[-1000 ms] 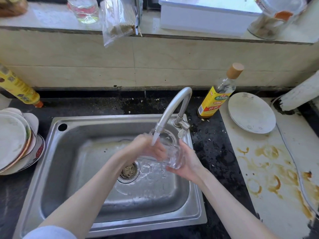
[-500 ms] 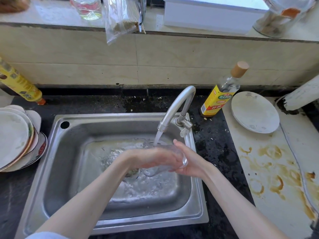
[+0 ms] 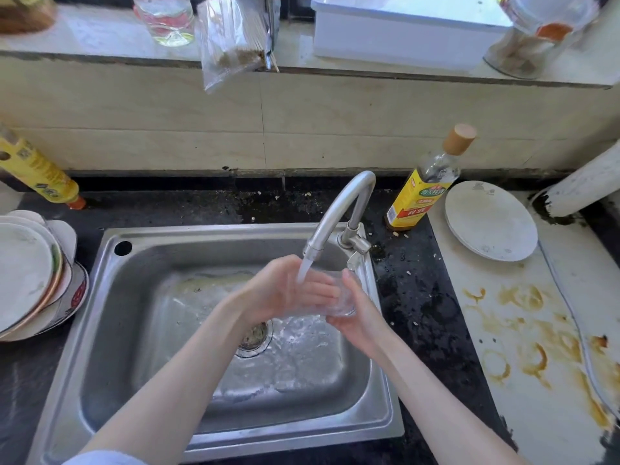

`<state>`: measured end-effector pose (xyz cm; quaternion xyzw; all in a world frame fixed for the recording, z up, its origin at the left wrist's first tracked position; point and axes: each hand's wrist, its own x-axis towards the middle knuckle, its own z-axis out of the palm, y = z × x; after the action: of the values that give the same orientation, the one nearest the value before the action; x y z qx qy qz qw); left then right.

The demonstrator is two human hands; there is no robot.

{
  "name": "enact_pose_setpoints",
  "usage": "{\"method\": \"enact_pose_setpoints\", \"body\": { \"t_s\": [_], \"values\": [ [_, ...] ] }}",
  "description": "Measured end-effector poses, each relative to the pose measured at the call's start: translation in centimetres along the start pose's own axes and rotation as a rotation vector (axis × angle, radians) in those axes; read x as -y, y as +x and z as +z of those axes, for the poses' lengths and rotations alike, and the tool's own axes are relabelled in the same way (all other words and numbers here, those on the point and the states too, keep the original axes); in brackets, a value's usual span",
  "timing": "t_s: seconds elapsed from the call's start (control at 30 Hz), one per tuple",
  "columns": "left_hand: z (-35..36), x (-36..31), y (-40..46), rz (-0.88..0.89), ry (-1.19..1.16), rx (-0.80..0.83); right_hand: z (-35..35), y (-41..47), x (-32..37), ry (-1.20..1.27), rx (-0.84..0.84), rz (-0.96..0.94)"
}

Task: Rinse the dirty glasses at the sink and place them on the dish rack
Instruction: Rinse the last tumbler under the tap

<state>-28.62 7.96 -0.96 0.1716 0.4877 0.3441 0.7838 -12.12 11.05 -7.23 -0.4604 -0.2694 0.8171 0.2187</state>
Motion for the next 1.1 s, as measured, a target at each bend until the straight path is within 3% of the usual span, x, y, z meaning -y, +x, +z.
{"method": "enact_pose_setpoints", "body": {
  "t_s": [0.1,0.33,0.43,0.6,0.67,0.77,0.97,1.03,1.1],
  "values": [
    [-0.1,0.1,0.0,-0.054,0.06,0.023,-0.5,0.1,-0.8,0.067,-0.114,0.058],
    [3.1,-1.0,-1.8,-0.033,1.037,0.226,-0.8,0.3,-1.7,0.288,-0.163,0.203],
    [3.8,-0.2,-1.5,-0.11,1.486,0.281,-0.5,0.1,-1.5,0.253,-0.124,0.263],
    [2.8,2.0,-1.0,-0.167,1.667,0.222,-0.9,-0.5,-0.7,0.067,-0.086,0.268],
    [2.2,2.4,-1.0,-0.166,1.575,0.253,-0.8,-0.5,-0.6,-0.005,-0.089,0.261],
    [1.8,2.1,-1.3,-0.088,1.139,0.28,-0.6,-0.1,-1.4,0.075,-0.189,0.235],
    [0.8,1.9,-1.5,0.148,0.456,0.097,-0.4,0.7,-0.9,0.062,-0.155,0.04],
    [0.5,1.6,-1.4,0.193,0.407,0.03,0.0,0.8,-0.5,0.018,-0.13,-0.008],
    [0.6,1.1,-1.2,0.228,0.505,-0.03,0.4,1.0,-0.7,0.056,-0.127,-0.008]
  ]
}}
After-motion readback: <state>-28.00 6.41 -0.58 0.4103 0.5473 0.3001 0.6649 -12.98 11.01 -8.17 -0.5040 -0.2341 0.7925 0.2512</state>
